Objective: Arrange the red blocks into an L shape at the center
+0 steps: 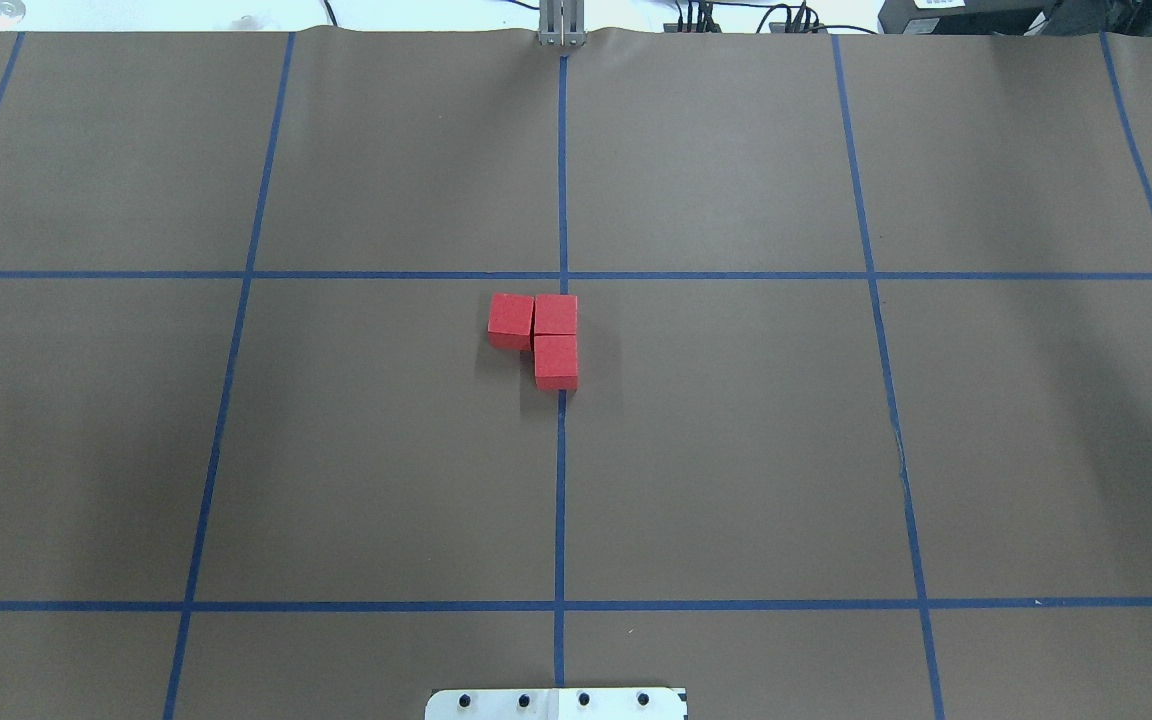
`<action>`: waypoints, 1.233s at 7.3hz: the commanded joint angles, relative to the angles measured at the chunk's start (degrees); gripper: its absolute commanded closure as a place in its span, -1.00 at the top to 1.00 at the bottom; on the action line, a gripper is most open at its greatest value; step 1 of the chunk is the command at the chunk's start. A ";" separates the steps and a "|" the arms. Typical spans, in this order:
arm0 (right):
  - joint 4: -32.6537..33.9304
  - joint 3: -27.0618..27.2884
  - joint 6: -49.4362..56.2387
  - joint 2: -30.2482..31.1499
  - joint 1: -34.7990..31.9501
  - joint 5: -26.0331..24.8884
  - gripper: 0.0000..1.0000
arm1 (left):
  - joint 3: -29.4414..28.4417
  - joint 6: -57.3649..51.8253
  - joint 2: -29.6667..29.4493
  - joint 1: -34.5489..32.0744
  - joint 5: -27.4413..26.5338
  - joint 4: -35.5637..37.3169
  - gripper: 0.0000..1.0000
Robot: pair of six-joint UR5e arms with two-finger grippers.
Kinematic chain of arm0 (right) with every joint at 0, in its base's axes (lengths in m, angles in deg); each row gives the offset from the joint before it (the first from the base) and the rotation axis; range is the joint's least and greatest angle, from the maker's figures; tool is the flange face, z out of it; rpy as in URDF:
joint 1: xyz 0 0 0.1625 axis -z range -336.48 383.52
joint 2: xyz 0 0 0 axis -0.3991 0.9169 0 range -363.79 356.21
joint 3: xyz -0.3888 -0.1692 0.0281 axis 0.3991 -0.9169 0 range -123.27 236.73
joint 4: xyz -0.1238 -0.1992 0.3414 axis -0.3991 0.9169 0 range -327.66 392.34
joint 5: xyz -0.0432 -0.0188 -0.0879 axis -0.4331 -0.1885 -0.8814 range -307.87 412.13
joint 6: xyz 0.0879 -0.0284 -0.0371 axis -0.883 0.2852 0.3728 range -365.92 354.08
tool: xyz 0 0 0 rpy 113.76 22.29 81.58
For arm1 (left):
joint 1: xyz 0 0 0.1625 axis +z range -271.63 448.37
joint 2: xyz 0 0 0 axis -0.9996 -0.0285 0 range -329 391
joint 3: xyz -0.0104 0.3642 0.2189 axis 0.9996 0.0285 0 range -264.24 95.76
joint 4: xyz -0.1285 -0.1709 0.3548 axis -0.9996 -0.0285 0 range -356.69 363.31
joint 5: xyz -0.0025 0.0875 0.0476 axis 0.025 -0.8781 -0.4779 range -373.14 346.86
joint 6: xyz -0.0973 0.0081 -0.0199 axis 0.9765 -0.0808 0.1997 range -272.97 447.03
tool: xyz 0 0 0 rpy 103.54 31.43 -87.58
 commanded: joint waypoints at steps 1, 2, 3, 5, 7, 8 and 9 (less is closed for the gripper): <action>-0.19 0.15 0.63 3.74 -0.79 1.49 0.98 | 1.84 3.22 4.08 0.11 0.66 -5.07 1.00; -0.19 0.32 0.46 4.62 -0.79 1.48 0.98 | 2.11 3.59 3.91 0.28 0.58 -5.25 1.00; -0.10 0.49 0.37 5.50 -0.87 1.66 0.98 | 3.07 3.68 3.99 0.63 0.57 -5.08 1.00; -0.10 0.49 -0.07 5.69 -0.87 1.66 0.98 | 3.69 3.68 4.08 0.81 0.57 -5.07 1.00; -0.10 0.49 -0.16 5.60 -0.87 1.57 0.98 | 3.69 3.85 4.17 1.16 0.66 -4.64 1.00; -0.10 0.49 -0.24 5.60 -0.87 1.49 0.98 | 3.61 3.85 4.34 1.51 0.58 -4.55 1.00; -0.10 0.32 -0.24 5.60 -0.87 1.40 0.98 | 3.52 3.85 4.61 1.52 0.57 -4.55 1.00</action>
